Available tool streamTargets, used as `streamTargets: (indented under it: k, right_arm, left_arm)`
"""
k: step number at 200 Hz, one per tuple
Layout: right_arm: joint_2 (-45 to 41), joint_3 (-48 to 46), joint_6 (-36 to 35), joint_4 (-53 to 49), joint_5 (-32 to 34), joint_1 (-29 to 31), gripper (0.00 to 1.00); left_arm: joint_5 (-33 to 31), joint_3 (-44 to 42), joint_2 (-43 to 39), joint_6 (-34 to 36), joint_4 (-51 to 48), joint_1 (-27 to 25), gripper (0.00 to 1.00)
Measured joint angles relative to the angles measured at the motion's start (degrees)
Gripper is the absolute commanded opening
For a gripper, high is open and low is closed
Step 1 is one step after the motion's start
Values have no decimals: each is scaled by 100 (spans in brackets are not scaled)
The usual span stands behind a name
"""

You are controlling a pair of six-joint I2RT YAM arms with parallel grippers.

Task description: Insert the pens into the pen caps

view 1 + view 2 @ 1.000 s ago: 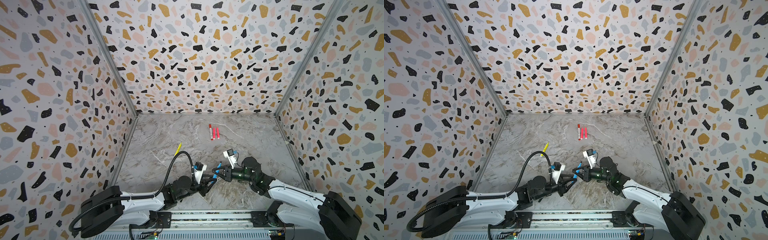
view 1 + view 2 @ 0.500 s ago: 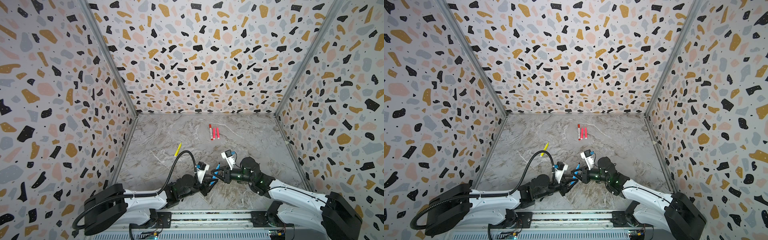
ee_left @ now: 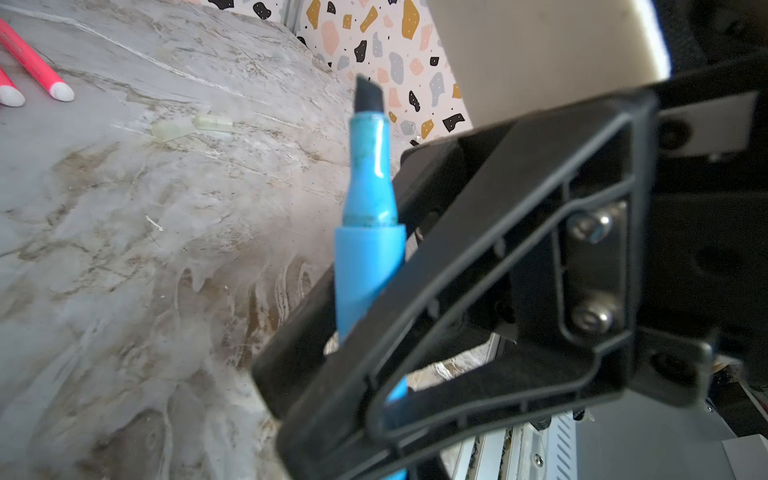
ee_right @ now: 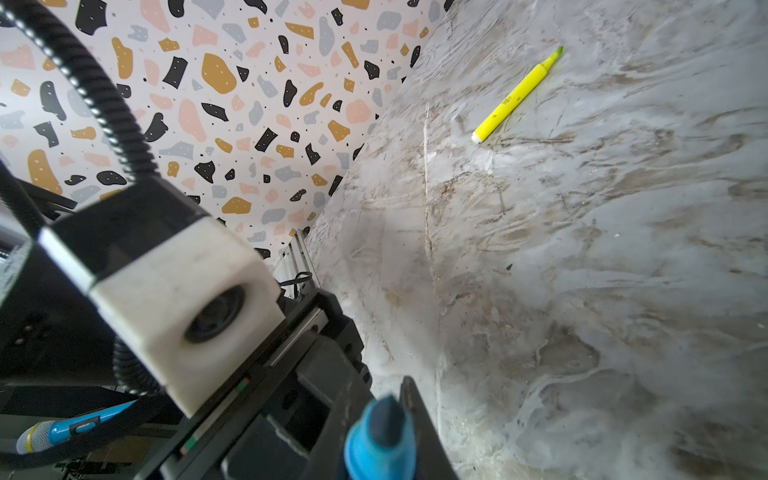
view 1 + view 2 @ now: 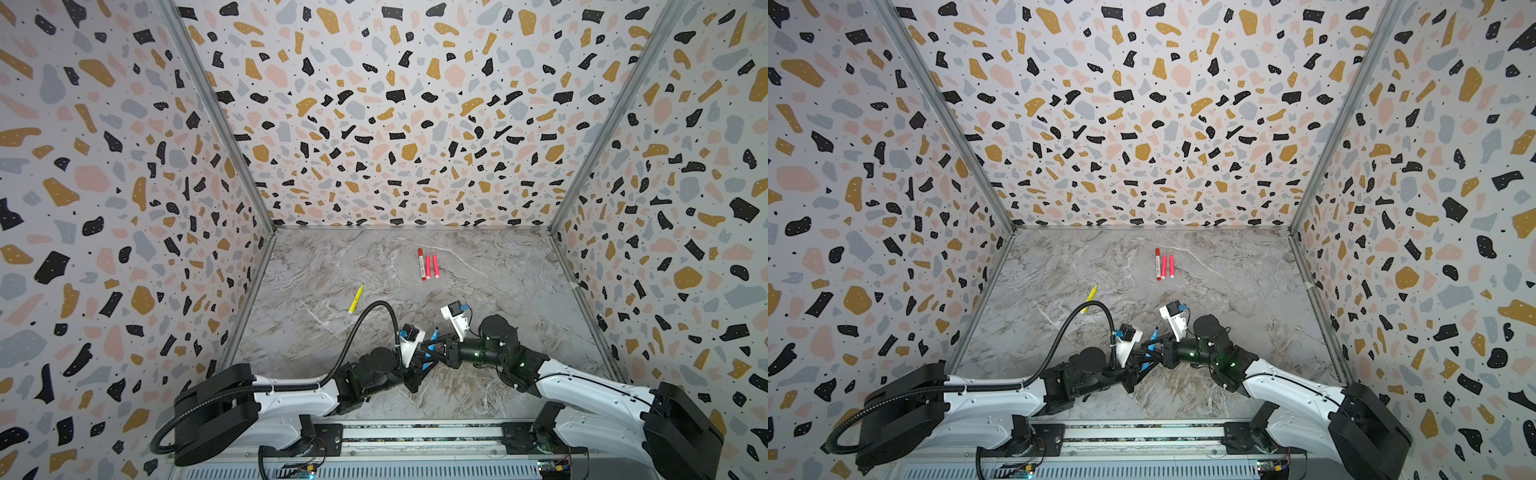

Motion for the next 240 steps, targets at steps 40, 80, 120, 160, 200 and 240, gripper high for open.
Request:
streamTargets:
  k: [40, 80, 120, 160, 200, 240]
  right_arm:
    - [-61, 44, -92, -247, 269, 13, 61]
    - [-520, 223, -256, -1141, 704, -514, 63]
    - [-645, 782, -651, -2218, 1005, -1858, 65]
    - [317, 1517, -1217, -2983, 1132, -2649, 68]
    - [1731, 2288, -1508, -3322, 1287, -2728, 64]
    - [3106, 3287, -1554, -3539, 1580, -2736, 66]
  left_arm:
    - [-413, 4, -20, -70, -278, -4, 0]
    - [-704, -2, -61, -85, -538, 11, 0]
    - [-831, -133, -188, -94, -621, 11, 0]
    - [-831, -389, -299, -179, -656, 11, 0]
    - [-828, -682, -455, -295, -647, 11, 0]
    - [-831, -940, -730, -472, -643, 9, 0]
